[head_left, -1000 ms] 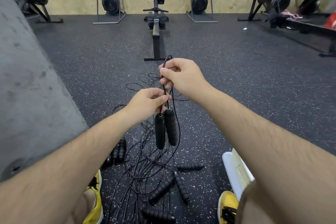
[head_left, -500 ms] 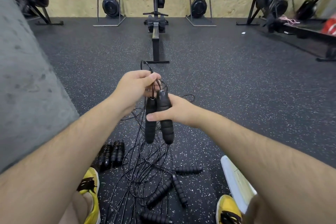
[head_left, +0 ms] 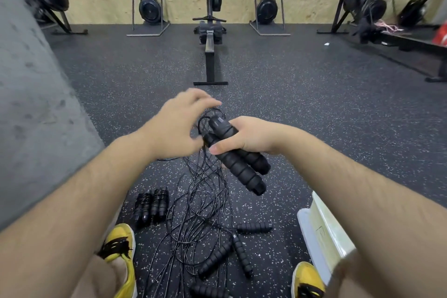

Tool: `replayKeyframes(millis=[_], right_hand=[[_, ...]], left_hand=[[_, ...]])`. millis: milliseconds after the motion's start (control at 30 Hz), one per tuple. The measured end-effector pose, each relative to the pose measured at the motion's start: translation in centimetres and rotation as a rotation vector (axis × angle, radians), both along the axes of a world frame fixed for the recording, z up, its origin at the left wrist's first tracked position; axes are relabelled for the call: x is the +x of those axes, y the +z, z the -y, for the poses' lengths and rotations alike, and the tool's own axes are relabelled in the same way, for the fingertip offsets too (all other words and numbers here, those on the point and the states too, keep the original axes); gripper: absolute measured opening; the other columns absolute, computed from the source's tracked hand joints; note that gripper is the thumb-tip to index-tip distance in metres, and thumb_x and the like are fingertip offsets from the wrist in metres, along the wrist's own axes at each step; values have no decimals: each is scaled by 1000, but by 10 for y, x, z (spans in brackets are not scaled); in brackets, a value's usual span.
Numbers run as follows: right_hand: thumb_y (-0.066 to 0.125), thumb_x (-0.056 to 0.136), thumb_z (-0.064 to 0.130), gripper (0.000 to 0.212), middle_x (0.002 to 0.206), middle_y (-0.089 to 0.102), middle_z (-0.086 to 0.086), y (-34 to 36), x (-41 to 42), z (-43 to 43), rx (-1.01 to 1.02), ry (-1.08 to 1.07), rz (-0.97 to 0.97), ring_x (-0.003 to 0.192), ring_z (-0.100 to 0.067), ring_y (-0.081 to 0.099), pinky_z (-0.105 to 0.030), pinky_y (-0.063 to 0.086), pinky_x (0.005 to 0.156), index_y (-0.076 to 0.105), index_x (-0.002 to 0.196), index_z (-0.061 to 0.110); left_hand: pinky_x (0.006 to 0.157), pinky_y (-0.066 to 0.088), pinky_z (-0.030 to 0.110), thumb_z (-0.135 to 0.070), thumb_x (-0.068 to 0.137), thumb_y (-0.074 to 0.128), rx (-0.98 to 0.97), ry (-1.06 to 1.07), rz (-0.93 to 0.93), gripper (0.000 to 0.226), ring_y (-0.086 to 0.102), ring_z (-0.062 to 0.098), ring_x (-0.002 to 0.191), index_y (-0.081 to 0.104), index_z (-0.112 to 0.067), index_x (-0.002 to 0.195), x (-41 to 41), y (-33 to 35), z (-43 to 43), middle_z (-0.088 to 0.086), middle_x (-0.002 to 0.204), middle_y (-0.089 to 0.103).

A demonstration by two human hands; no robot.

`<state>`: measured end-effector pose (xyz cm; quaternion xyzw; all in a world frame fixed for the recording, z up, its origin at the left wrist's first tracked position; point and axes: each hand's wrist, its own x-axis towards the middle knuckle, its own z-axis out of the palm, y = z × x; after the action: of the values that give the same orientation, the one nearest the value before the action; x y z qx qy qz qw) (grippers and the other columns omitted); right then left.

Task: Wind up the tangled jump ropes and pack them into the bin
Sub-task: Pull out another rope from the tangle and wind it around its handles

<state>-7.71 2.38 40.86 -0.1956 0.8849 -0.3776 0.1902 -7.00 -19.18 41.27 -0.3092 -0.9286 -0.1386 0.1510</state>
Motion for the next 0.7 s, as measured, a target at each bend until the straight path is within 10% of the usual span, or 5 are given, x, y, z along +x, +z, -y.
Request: replayKeyframes(millis=[100,267,467,700], right_hand=[[87,70,34,42,97,76,-8,4,3,4,-57,8,24,90,-27,74,-48,59,88,69,102,12],[86,70,44,38,83,75,-1,13,4,1,54,-3,-73,80,-24,71,-35,56,80,71,90,15],[84,55,68,92,114,54,8,11,10,-13,384,-110,-381,96,-16,60,-38,52,85,41,131,41],[77,72,26,74,118,43,-5,5,10,-6,210,-307,-441,90,-25,59,-30,44,74,35,133,31]], left_hand=[[107,37,42,-59,66,64,-126,-119,27,94,46,21,130,39,-24,150,5,-13,-15,0,140,47],[81,49,39,-41,72,78,-37,13,136,63,59,22,93,46,-31,126,6,-12,-21,-7,109,49],[73,47,39,-38,71,77,-27,277,53,54,62,32,89,45,-24,113,0,-10,-13,-2,104,52],[81,51,45,-39,70,76,80,329,64,56,59,31,91,45,-18,112,-3,-9,-15,1,109,46]])
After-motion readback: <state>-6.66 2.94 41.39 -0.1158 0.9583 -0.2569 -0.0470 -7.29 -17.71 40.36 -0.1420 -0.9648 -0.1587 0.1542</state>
